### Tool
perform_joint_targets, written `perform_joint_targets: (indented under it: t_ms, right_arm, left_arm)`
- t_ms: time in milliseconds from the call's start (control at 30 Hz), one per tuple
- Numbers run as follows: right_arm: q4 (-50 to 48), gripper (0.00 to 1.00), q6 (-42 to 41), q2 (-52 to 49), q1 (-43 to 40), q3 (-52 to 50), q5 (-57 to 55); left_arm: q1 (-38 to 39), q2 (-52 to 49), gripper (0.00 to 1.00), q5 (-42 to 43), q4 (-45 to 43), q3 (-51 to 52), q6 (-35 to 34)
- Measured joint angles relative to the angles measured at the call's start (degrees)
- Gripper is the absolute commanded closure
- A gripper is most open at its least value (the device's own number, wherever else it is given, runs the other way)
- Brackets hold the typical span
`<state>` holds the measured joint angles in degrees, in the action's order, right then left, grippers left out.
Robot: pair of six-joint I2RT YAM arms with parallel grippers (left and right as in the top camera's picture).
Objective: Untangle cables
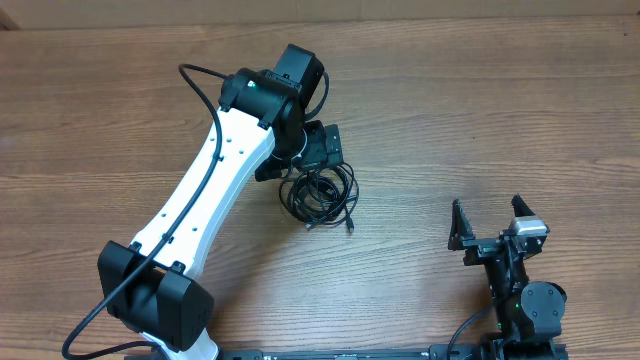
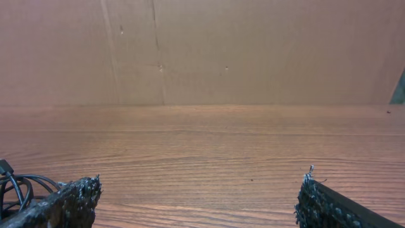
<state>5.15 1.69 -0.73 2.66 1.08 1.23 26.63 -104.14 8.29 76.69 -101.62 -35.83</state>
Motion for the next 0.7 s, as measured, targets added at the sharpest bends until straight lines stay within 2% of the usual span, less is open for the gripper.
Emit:
perform_joint_targets:
  t_ms: [467, 700]
  right_arm:
    - [0.0, 0.00, 0.0, 0.0, 0.0, 0.0, 0.0]
    - [-0.5, 0.00, 0.0, 0.0, 0.0, 0.0, 2.4]
  left_arm:
    - [0.5, 0.0, 0.00, -1.8, 2.7, 0.0, 0.1]
    - [3.7, 0.0, 0.00, -1.7, 6.2, 0.0, 4.6]
